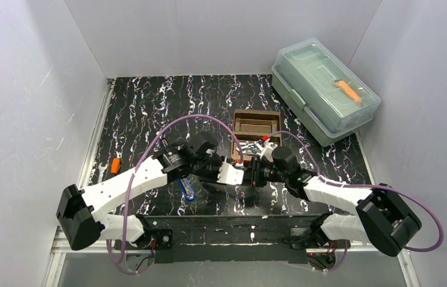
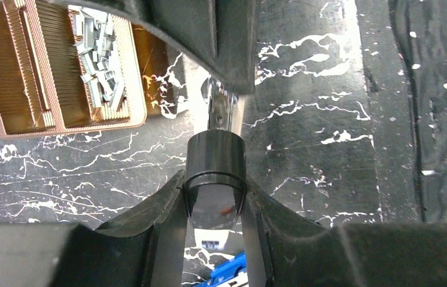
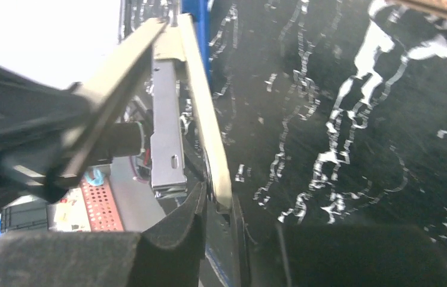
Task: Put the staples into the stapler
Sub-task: Open the stapler at the center of the board.
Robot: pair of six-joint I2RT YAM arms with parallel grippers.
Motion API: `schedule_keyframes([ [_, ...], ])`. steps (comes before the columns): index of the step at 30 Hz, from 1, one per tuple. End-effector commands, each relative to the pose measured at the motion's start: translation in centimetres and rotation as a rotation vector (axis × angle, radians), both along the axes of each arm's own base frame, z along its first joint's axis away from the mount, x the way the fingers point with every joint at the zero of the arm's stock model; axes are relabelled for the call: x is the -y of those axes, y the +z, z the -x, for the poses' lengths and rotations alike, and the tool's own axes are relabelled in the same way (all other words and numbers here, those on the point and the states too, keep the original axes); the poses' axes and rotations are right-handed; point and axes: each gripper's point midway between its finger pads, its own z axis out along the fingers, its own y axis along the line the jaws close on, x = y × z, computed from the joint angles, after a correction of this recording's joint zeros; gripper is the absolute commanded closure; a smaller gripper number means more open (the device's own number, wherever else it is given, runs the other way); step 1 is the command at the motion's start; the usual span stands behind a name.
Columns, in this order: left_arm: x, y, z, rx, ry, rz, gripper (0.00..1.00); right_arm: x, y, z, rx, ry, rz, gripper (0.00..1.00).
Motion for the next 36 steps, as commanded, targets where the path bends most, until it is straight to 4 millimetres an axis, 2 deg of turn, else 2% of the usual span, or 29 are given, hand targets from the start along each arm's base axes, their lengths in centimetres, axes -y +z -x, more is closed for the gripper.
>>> schedule_keyframes([
  [1,0.0,4.5,-0.1,0.072,0.024,0.140,1.00,1.6,-4.0,-0.1,-0.008,-0.062,0.095,0.99],
  [10,-3.1,4.2,-2.9,0.068,0.155,0.131,1.00,2.6,-7.0,0.7,-0.048,-0.090,0.142,0.99],
  [21,-6.4,1.1,-7.2,0.053,0.253,0.064,1.00,2.8,-10.1,2.2,-0.070,-0.109,0.216,0.99],
  [28,-8.1,-0.1,-10.2,0.046,0.294,0.019,1.00,4.3,-11.2,2.8,-0.087,-0.148,0.243,0.99],
  [36,-9.4,-1.5,-13.1,-0.002,0.359,-0.047,1.00,4.5,-11.7,3.4,-0.106,-0.139,0.246,0.99],
])
